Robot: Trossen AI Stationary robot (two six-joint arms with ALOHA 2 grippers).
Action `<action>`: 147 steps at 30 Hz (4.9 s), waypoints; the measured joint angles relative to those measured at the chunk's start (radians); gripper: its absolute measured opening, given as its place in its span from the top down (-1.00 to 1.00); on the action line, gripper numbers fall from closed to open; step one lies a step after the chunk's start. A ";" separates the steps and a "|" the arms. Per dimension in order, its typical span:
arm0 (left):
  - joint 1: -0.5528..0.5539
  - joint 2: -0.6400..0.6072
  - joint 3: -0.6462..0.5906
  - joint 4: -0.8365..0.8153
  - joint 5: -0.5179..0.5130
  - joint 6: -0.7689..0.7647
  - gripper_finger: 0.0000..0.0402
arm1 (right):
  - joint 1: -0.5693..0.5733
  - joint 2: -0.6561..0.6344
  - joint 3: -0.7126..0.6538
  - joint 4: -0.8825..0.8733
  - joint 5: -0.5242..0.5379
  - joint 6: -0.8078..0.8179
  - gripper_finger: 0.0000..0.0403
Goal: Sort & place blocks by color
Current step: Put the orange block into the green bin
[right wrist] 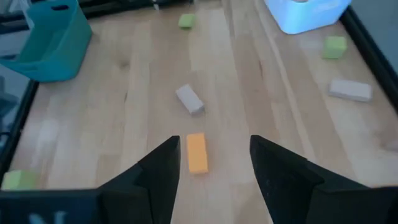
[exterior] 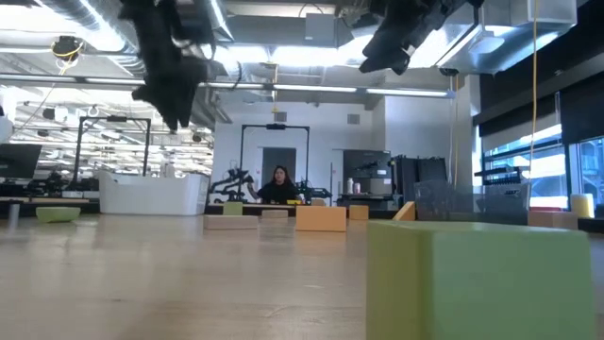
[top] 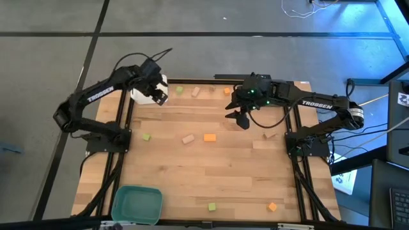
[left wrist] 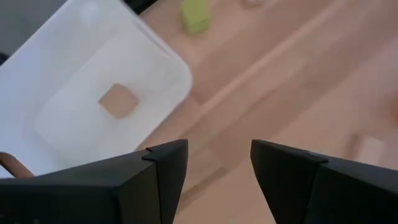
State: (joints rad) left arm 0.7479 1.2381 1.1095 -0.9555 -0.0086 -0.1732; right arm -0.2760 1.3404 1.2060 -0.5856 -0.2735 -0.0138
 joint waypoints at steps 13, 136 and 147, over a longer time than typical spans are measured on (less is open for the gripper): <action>-0.211 -0.229 0.000 -0.048 -0.028 -0.158 0.16 | 0.099 0.133 0.000 0.013 0.074 -0.038 0.11; -0.878 -0.290 0.001 0.320 -0.409 0.873 0.16 | 0.076 0.638 0.833 -0.243 -0.174 -0.060 0.36; -0.921 -0.233 0.002 0.406 -0.454 1.074 0.16 | 0.068 0.638 0.833 -0.201 -0.254 -0.016 0.36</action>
State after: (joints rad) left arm -0.1730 1.0052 1.1113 -0.5495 -0.4631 0.9006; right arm -0.2081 1.9785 2.0388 -0.7865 -0.5272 -0.0296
